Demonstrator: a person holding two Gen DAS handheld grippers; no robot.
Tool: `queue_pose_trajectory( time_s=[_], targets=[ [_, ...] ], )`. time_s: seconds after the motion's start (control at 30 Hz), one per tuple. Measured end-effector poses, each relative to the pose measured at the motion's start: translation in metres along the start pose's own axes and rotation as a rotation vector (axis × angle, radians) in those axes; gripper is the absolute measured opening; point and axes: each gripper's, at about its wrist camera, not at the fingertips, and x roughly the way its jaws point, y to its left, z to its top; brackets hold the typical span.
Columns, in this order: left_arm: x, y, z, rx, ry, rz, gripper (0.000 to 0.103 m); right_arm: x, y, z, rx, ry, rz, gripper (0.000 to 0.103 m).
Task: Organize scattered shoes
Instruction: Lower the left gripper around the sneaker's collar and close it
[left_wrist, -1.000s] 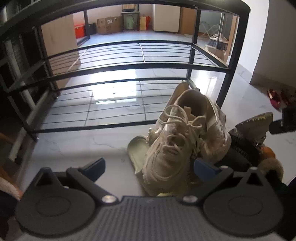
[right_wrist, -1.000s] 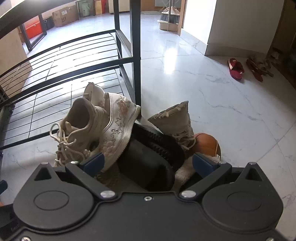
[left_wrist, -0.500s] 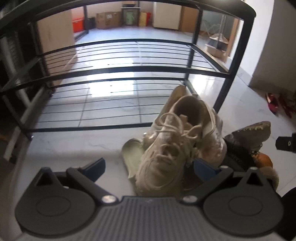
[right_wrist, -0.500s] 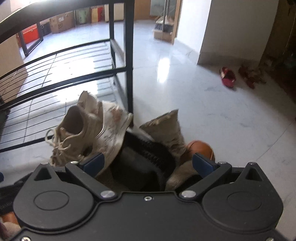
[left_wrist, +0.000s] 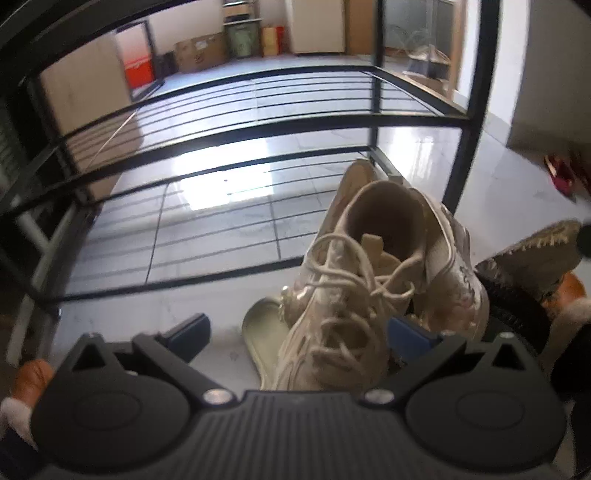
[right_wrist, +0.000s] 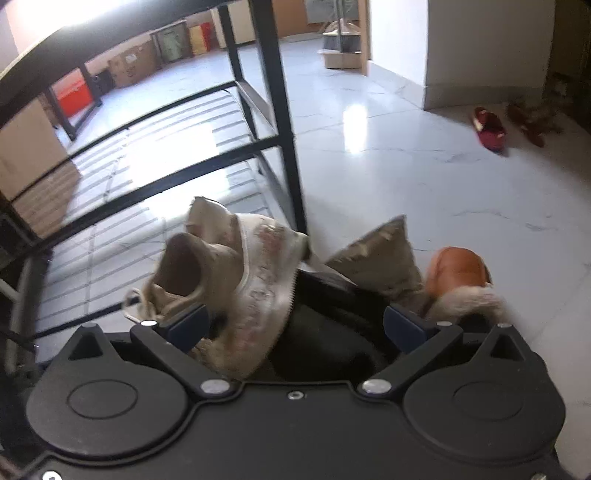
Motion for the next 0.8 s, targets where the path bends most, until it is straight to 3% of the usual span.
queue_pose_trajectory(
  time_s=[0.1, 0.23, 0.3, 0.47, 0.6, 0.8],
  targets=[
    [0.009, -0.002, 0.008, 0.028, 0.024, -0.006, 0.102, 0.002, 0.001, 0.001, -0.024, -0.022, -0.023, 0.103],
    [0.022, -0.002, 0.021, 0.041, 0.074, -0.065, 0.102, 0.016, -0.002, 0.002, -0.021, 0.022, -0.044, 0.103],
    [0.028, -0.006, 0.025, 0.093, 0.055, -0.074, 0.102, 0.022, -0.006, 0.004, 0.013, 0.047, -0.042, 0.103],
    [0.043, -0.005, 0.023, 0.090, 0.038, -0.157, 0.102, 0.032, 0.002, 0.008, 0.027, 0.051, -0.058, 0.103],
    [0.053, -0.002, 0.020, 0.055, 0.054, -0.178, 0.102, 0.038, 0.008, 0.007, 0.024, 0.066, -0.055, 0.103],
    [0.046, 0.002, 0.025, 0.088, -0.009, -0.198, 0.102, 0.037, 0.003, 0.007, 0.052, 0.075, -0.052, 0.103]
  ],
)
